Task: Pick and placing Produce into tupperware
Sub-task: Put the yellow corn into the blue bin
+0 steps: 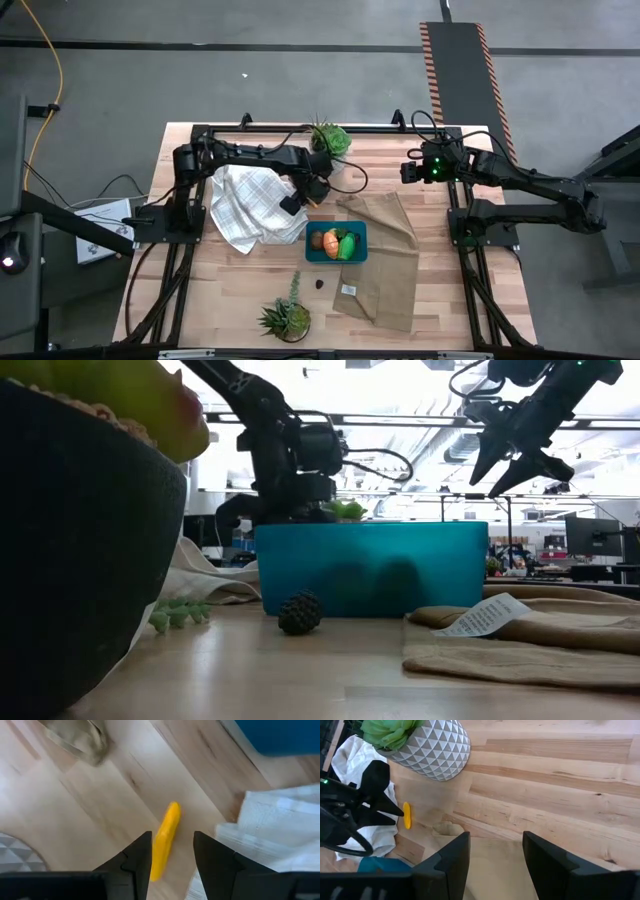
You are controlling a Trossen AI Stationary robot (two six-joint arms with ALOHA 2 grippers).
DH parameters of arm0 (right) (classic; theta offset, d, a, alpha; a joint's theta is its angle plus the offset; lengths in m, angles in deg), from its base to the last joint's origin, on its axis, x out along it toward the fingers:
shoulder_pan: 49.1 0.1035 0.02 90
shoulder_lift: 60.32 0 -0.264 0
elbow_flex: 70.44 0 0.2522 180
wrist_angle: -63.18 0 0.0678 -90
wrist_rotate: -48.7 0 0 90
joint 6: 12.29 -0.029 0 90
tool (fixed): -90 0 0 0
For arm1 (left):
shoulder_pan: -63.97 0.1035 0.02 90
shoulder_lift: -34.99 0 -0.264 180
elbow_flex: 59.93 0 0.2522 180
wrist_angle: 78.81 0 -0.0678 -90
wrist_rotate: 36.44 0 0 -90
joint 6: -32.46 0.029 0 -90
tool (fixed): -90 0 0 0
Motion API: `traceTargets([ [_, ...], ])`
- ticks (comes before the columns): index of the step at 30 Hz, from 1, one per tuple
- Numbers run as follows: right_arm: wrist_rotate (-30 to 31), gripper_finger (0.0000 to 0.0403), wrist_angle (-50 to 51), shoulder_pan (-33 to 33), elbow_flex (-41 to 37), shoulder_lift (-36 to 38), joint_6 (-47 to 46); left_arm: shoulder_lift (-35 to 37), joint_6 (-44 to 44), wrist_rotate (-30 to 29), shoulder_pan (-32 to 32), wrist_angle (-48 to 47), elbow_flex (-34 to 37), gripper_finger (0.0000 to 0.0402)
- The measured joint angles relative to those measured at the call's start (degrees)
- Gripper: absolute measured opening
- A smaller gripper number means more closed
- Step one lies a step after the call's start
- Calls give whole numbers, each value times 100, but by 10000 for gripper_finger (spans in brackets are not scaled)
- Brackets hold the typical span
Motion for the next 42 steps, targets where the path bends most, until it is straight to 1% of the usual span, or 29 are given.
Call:
traceTargets([
  [6,2,174,0,0,0,0,0,-158,8,-25,0,-2,0,133],
  [27,-26,174,2,0,0,0,20,-191,62,-44,4,70,0,133],
  [36,-39,174,2,0,0,0,2,-260,62,-194,4,37,2,133],
  [42,-38,174,2,0,0,0,2,-260,60,-195,4,36,2,133],
])
